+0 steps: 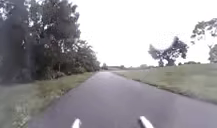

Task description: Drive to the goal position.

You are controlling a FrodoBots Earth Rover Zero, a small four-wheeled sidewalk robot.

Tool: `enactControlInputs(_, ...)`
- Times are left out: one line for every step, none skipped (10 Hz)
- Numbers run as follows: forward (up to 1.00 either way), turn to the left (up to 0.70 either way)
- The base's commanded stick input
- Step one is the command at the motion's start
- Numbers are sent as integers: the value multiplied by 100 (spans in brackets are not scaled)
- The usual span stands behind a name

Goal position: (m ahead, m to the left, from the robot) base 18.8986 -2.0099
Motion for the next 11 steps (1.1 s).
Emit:
enactControlInputs(70, 0)
enactControlInputs(70, 0)
enactControlInputs(70, 0)
enactControlInputs(70, 0)
enactControlInputs(70, 0)
enactControlInputs(70, 0)
enactControlInputs(70, 0)
enactControlInputs(70, 0)
enactControlInputs(70, 0)
enactControlInputs(70, 0)
enactControlInputs(70, 0)
